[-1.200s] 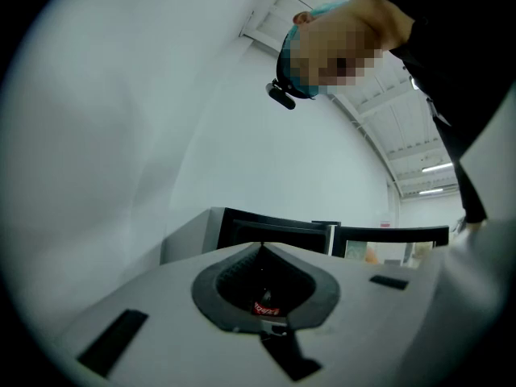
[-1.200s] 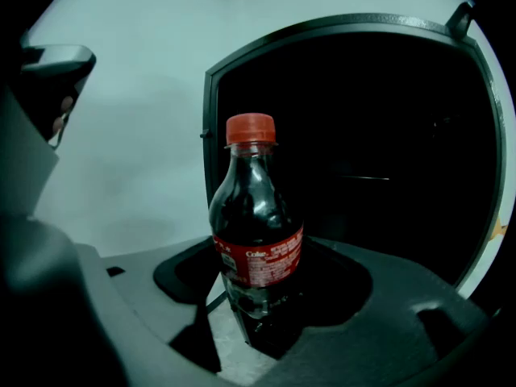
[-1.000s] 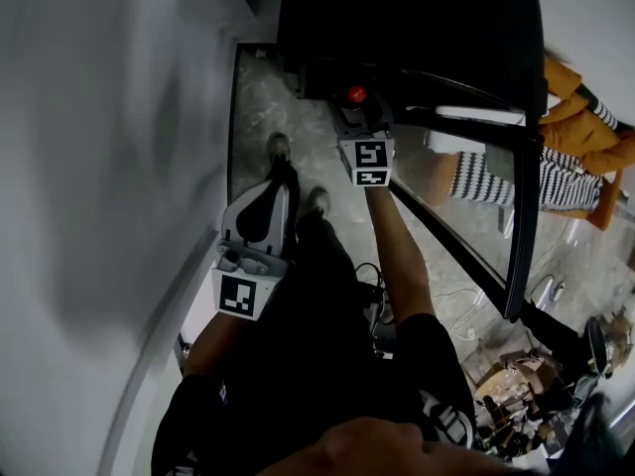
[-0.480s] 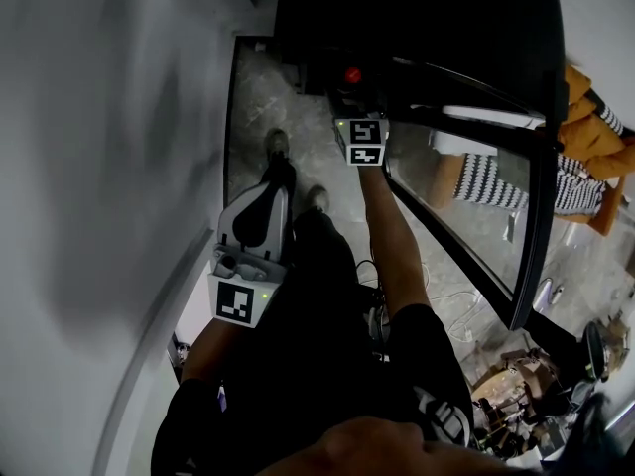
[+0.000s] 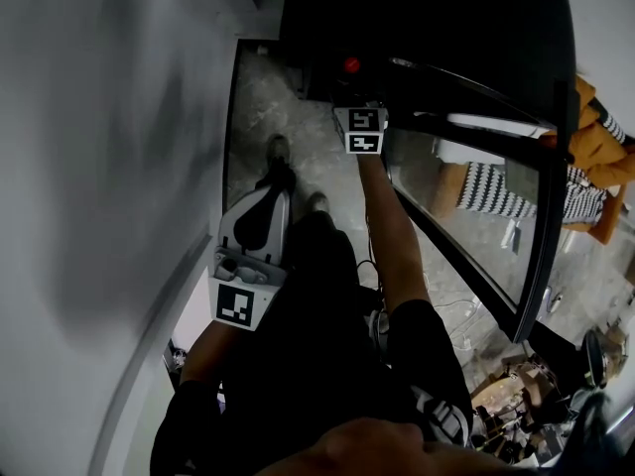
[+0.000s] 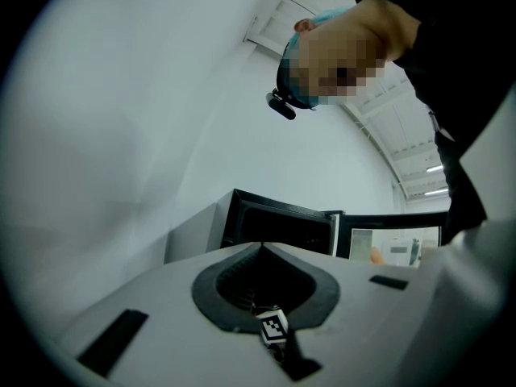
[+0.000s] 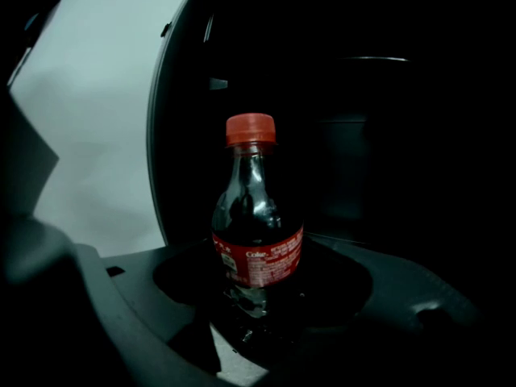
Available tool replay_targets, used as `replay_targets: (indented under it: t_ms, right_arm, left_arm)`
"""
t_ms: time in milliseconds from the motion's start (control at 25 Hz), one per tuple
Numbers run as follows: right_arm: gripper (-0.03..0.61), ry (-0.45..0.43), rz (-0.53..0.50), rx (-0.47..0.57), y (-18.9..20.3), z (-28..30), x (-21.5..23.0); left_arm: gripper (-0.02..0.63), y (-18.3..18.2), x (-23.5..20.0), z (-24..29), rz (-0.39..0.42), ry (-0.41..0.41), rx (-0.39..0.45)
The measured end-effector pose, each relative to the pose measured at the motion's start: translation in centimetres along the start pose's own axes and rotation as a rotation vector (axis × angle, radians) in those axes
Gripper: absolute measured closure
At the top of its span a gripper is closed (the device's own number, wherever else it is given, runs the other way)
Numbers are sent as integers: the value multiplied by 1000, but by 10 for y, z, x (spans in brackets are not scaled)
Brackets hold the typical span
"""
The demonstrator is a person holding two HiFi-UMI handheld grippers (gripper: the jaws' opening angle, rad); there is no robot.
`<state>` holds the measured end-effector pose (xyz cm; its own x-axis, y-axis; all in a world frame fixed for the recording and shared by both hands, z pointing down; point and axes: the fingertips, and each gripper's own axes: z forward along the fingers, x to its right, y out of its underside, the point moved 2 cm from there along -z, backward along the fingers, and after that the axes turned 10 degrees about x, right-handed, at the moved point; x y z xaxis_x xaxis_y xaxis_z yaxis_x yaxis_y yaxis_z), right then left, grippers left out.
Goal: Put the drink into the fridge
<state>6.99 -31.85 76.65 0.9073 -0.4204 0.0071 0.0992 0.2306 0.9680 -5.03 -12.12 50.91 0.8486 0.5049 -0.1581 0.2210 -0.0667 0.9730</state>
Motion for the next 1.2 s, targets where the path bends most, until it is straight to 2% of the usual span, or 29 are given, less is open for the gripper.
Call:
replay_targets:
  t_ms: [280, 600, 1200]
  right_arm:
    - [284, -5, -8, 11, 6, 18, 5]
    - [284, -29, 29, 18, 11, 32, 4]
    - [284, 15, 44, 30, 13, 50, 18]
  left_arm:
    - [609, 9, -8, 2, 10, -9, 5]
    - [609, 19, -12, 3, 5, -18, 2]
    - [609, 30, -16, 12, -2, -7, -12]
